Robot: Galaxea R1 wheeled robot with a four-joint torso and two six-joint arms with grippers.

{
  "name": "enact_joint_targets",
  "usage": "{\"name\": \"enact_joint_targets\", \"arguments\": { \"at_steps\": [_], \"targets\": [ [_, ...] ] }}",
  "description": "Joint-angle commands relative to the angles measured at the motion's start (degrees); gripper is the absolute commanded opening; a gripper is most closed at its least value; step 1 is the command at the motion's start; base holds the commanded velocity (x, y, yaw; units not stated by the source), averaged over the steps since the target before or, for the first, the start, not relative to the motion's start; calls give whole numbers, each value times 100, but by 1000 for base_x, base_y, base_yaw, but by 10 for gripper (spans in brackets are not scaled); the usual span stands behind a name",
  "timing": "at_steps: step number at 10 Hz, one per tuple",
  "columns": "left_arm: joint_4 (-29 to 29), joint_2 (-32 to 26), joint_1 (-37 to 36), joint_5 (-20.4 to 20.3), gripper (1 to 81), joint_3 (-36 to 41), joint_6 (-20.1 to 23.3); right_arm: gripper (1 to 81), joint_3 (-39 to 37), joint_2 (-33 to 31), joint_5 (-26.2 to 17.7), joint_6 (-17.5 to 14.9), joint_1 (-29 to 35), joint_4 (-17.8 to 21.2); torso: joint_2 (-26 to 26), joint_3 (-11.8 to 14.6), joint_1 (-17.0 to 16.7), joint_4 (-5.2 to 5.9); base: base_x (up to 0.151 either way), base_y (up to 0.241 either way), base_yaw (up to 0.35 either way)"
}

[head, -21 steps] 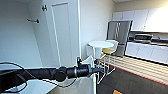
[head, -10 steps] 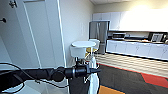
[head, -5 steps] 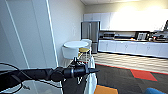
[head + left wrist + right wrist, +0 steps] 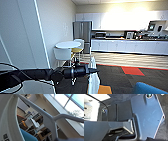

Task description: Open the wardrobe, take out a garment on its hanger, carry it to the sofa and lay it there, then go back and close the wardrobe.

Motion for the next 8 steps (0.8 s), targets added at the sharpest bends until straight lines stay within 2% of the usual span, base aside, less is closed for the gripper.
{"name": "enact_joint_targets", "arguments": {
  "at_steps": [1,8],
  "targets": [
    [209,-15,-923,-236,10,139,128,811,53,95,-287,-46,230,-28,0,0,0,0,0,0,-230],
    [235,-59,-923,-218,10,209,128,811,61,95,-348,-81,300,-37,0,0,0,0,0,0,-230]
  ]
}}
